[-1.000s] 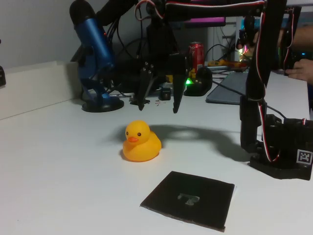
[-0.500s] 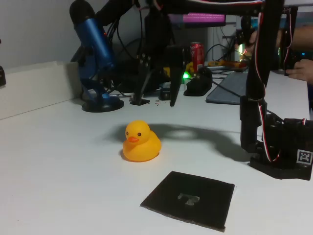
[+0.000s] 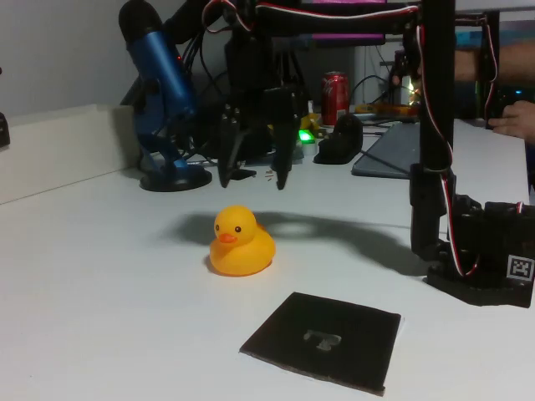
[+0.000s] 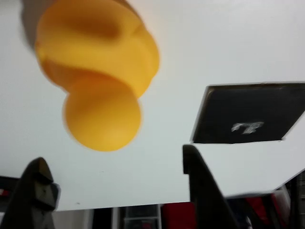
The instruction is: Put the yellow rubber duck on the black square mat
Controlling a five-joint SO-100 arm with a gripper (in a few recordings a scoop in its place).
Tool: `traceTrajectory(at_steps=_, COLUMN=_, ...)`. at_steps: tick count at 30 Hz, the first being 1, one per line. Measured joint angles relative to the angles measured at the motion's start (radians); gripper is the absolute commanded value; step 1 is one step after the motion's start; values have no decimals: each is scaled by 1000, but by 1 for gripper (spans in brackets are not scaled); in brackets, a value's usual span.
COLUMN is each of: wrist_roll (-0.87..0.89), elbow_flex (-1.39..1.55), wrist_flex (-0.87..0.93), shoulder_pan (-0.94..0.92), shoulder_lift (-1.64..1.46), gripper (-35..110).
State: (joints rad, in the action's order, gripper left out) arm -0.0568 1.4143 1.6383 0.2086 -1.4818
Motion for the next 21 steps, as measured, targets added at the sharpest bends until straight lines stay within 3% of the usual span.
traceTrajectory(at_steps=12, wrist_roll=-3, elbow_flex=-37, wrist_flex=-3, shoulder_pan=8, shoulder_lift=80, gripper=33)
traceTrajectory(at_steps=21, wrist_roll=3, elbow_flex=-37, wrist_flex=-6, shoulder_pan=112, shoulder_lift=152, gripper=33)
